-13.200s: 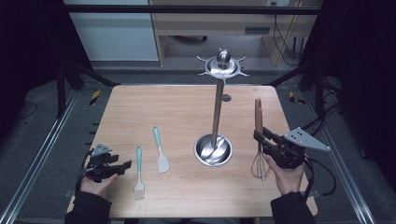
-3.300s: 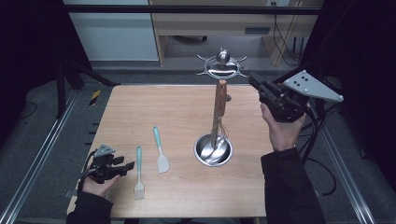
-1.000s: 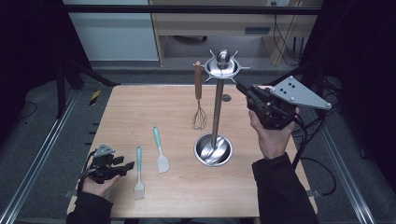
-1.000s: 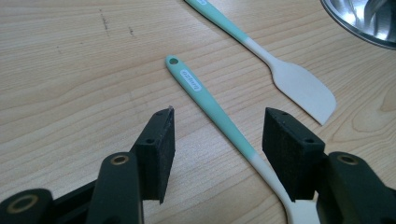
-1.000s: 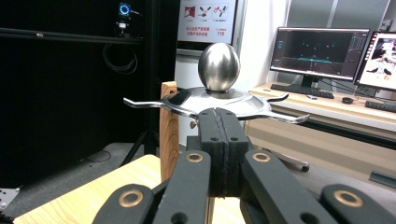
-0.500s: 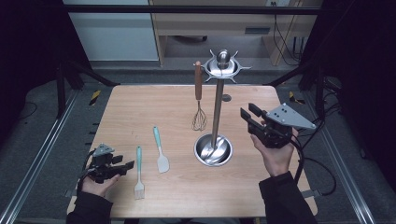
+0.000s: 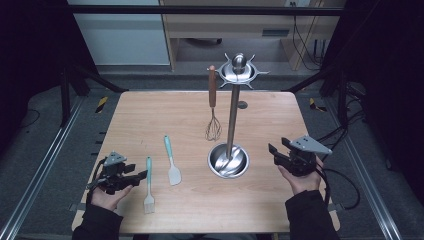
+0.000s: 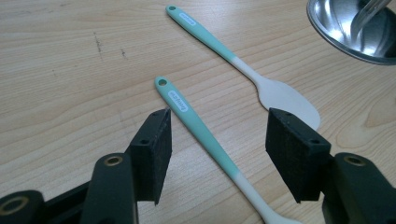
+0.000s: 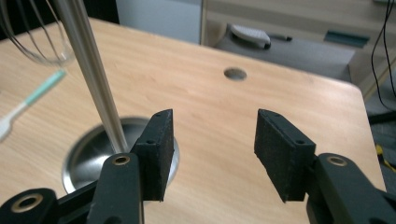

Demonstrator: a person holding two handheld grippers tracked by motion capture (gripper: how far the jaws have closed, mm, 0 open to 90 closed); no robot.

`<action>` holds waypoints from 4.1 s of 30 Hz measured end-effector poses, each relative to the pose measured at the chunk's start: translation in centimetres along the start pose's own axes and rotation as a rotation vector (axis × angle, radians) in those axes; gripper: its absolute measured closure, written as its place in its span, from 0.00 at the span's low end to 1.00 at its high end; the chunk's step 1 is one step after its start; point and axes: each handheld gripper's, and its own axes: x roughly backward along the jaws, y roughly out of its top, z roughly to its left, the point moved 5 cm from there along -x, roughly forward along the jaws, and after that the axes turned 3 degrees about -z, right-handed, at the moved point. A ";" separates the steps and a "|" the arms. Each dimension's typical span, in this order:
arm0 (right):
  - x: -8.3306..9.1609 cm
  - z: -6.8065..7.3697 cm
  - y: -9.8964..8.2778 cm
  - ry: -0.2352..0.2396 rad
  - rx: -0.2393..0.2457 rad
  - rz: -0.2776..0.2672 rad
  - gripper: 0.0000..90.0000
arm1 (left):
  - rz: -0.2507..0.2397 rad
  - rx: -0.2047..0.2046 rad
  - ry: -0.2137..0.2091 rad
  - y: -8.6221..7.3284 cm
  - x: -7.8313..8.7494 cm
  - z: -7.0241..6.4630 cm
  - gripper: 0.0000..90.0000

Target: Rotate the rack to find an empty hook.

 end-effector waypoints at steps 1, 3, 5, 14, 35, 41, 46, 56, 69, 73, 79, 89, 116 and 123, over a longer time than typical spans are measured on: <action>0.0 -0.2 -0.5 -0.004 0.002 0.013 0.53 | 0.006 -0.005 0.000 0.1 0.0 -0.1 0.45; 0.1 -0.5 -1.4 -0.013 -0.003 0.031 0.52 | 0.014 -0.014 0.006 0.2 -0.1 -0.4 0.46; 0.2 -0.8 -2.3 -0.021 -0.003 0.049 0.51 | 0.013 -0.018 0.008 0.4 -0.2 -0.6 0.46; 0.6 -1.5 -4.9 -0.035 -0.017 0.099 0.45 | -0.001 -0.033 0.027 3.2 -1.3 -1.8 0.48; 1.0 -2.1 -7.0 -0.060 -0.020 0.143 0.46 | 0.097 -0.018 0.125 5.2 -9.4 -4.1 0.57; 1.0 -2.1 -7.0 -0.057 -0.020 0.148 0.46 | 0.132 -0.021 0.146 4.7 -10.5 -4.4 0.60; 1.0 -2.2 -7.0 -0.059 -0.015 0.145 0.46 | 0.160 -0.019 0.165 4.1 -11.1 -4.5 0.64; 1.0 -2.1 -7.0 -0.054 -0.023 0.148 0.46 | 0.178 0.023 0.174 3.5 -11.7 -4.4 0.70; 1.0 -2.0 -7.0 -0.049 -0.025 0.153 0.46 | 0.198 0.081 0.178 3.5 -11.5 -4.8 0.82; 1.0 -2.0 -7.1 -0.047 -0.027 0.155 0.46 | 0.214 0.080 0.138 3.4 -10.8 -4.5 0.86; 1.0 -2.0 -7.1 -0.043 -0.029 0.156 0.46 | 0.233 0.025 0.098 2.3 -9.2 -4.3 0.89; 1.0 -2.1 -7.1 -0.045 -0.030 0.158 0.46 | 0.226 0.010 0.084 2.9 -9.0 -3.8 0.82; 1.1 -2.0 -7.0 -0.041 -0.027 0.152 0.47 | 0.273 -0.148 0.012 2.0 -9.1 -5.9 0.90; 1.1 -2.0 -7.0 -0.039 -0.027 0.153 0.46 | 0.278 -0.199 -0.014 1.5 -8.7 -6.2 0.88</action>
